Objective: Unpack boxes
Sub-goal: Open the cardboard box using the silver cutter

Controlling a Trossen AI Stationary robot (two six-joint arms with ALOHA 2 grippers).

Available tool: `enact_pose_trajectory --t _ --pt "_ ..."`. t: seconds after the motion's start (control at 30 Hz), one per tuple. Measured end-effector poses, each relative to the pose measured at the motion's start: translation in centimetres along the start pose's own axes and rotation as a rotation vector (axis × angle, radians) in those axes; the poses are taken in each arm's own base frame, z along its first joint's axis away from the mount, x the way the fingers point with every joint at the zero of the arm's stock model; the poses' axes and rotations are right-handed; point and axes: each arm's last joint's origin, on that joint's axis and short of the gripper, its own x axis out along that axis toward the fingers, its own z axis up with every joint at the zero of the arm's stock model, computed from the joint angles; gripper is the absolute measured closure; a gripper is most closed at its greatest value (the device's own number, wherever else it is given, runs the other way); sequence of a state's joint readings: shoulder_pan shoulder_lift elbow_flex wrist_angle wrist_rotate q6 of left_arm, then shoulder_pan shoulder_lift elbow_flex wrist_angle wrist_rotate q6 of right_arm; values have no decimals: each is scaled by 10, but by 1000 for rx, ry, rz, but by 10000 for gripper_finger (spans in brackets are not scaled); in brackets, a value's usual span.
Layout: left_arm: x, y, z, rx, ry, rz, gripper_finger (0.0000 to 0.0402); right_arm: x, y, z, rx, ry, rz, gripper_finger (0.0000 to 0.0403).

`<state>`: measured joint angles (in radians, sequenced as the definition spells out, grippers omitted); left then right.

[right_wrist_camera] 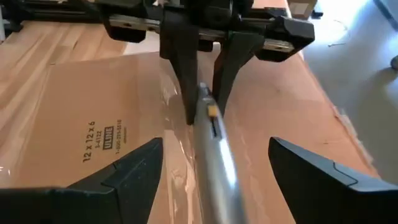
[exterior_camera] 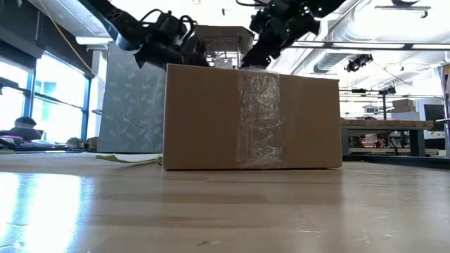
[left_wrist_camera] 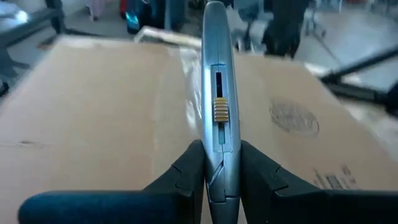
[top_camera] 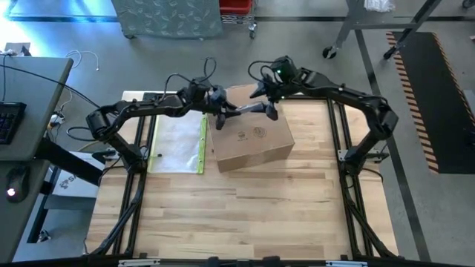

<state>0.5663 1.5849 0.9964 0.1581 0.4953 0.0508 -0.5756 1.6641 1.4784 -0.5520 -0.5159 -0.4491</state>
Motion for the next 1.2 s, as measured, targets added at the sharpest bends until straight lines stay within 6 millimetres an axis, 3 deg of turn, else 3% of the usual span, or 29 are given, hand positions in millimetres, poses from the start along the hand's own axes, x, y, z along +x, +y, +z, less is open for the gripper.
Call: enact_pose_trajectory --t 0.17,0.53,0.83,1.03,1.2 --pt "0 -2 10 37 46 -10 349 10 4 -2 26 23 26 172" --pt "1 -8 23 78 37 -12 348 14 7 -3 22 39 44 344" --pt "-4 -7 27 68 33 -3 335 15 8 -5 59 70 12 344" --pt "-38 -11 45 77 3 26 270 12 4 -33 134 65 -38 344" --pt "-63 -13 48 32 32 74 236 -9 5 -45 189 -47 -111 344"
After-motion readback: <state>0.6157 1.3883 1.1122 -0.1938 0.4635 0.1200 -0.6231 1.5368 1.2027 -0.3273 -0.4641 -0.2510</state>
